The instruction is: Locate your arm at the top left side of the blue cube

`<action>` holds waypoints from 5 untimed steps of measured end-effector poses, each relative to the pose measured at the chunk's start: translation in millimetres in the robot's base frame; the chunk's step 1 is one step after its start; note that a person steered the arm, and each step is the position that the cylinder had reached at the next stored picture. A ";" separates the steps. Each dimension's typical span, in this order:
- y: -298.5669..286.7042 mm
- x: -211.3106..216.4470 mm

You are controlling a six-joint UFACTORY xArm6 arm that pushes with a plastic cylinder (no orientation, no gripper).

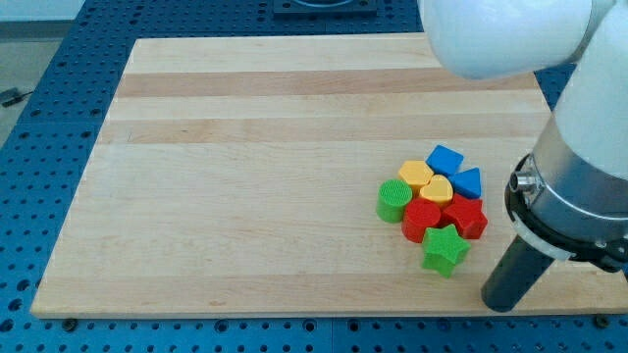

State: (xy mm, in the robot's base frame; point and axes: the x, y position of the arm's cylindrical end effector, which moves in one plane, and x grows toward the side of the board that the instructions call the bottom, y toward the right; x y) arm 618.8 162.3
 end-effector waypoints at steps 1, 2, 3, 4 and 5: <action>-60.0 -1.3; -136.7 -20.3; -198.9 -58.8; -215.8 -133.9; -192.8 -211.4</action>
State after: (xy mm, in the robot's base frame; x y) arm 407.4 -30.6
